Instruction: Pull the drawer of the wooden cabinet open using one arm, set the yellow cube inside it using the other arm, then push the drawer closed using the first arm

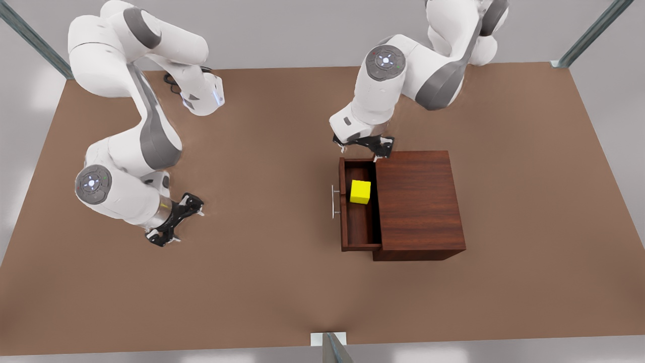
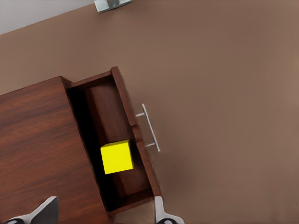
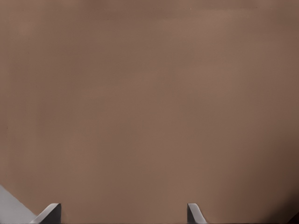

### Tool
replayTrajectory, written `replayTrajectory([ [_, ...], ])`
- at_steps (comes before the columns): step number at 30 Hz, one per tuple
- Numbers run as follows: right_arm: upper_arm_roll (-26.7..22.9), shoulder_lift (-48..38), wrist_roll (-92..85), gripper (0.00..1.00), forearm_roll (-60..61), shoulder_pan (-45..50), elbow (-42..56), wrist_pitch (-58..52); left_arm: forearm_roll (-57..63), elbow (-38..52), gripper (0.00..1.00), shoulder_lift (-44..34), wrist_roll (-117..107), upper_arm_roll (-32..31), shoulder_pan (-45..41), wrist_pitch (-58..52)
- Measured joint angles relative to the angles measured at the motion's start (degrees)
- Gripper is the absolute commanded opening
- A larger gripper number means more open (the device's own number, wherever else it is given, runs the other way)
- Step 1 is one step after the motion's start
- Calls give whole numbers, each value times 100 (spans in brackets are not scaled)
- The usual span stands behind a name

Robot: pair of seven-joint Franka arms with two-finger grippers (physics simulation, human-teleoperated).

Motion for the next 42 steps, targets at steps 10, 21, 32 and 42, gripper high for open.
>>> replayTrajectory([
  [10,-2359,-810,-6018,100,463,959,-1304,-157,676,907,100,1945,-2694,26,-723,1184],
  [21,-2582,-653,-9890,100,678,1199,-1362,-468,1063,830,100,2829,-4347,11,-787,2305],
  [32,-2581,-627,-12000,100,690,1203,-1402,-585,1648,125,100,2781,-4959,25,-796,2673],
  [42,-2580,-627,-13062,100,691,1199,-1394,-607,1709,-659,100,2277,-5066,122,-700,2740],
])
